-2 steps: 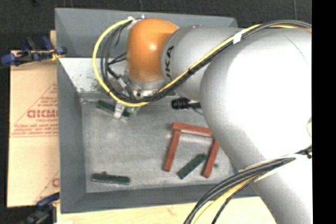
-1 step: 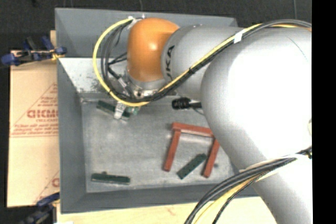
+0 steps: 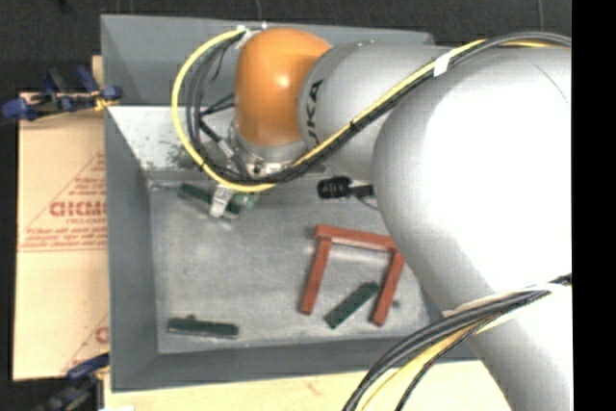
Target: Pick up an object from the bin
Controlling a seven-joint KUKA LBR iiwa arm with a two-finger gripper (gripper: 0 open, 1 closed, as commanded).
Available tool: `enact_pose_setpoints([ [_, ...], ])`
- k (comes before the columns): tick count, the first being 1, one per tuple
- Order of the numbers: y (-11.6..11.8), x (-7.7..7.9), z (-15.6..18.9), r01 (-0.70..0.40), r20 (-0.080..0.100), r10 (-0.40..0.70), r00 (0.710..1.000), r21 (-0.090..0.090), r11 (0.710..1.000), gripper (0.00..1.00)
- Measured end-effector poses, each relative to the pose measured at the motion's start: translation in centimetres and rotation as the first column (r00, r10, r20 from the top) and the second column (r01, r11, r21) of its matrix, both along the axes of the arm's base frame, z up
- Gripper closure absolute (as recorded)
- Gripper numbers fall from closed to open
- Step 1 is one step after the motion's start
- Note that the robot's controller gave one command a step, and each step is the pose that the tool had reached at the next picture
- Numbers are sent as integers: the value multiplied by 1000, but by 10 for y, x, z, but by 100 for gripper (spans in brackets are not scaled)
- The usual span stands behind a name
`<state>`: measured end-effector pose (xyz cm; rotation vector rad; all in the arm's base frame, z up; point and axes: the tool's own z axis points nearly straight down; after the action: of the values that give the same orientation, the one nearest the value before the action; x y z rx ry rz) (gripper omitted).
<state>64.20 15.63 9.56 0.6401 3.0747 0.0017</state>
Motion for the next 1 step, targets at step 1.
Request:
enact_pose_setpoints([
  [1, 0, 0, 12, 0, -1, 0, 1000, 0, 1000, 100],
])
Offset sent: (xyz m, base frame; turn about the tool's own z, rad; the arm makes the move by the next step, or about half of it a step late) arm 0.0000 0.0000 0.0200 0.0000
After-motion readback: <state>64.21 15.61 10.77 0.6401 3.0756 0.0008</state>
